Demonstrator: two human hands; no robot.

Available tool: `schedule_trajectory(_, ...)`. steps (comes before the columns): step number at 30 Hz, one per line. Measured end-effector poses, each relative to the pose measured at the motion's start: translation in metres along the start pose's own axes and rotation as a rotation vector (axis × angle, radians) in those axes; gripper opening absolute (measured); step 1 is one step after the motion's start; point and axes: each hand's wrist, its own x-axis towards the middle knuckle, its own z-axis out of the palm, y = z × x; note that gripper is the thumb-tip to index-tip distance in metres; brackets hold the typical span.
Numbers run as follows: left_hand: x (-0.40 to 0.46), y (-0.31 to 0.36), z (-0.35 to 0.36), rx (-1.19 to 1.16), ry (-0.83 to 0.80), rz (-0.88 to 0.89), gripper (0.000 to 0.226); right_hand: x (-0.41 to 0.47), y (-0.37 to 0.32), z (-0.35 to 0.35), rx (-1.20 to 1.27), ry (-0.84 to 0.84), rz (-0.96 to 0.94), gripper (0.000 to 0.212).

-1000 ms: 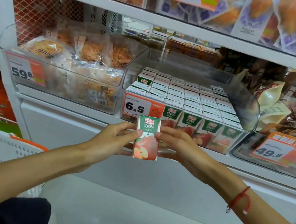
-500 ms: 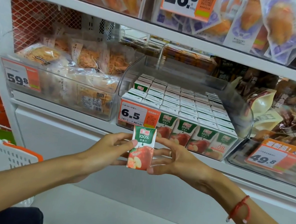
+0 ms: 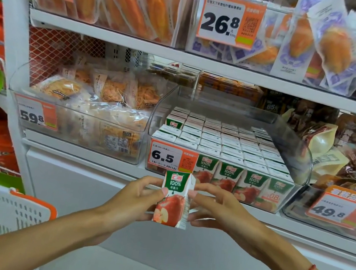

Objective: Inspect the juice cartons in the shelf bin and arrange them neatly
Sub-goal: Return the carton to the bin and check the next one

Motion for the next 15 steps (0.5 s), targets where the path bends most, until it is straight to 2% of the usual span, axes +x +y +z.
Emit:
schedule_trajectory(3, 0.0025, -0.0029, 0.0034, -0.011, 0.029, -0.059, 0.023, 0.0022, -0.0006, 0.0072, -0.021, 0.003, -0.023, 0.029)
schedule_trajectory(8, 0.0014, -0.0015, 0.0031, 0.054, -0.056, -0.051, 0.055, 0.0032, 0.0006, 0.0094, -0.026, 0.063, -0.05, 0.023)
schedule_trajectory(12, 0.0019, -0.0004, 0.0007, 0.183, 0.015, -0.002, 0.037, 0.0035, 0.0016, 0.0103, -0.065, 0.113, -0.075, 0.02)
schedule_trajectory(15, 0.0032, -0.0006, 0.0022, 0.205, -0.021, 0.019, 0.035, 0.0047, 0.0002, 0.0064, -0.045, 0.123, -0.069, 0.021)
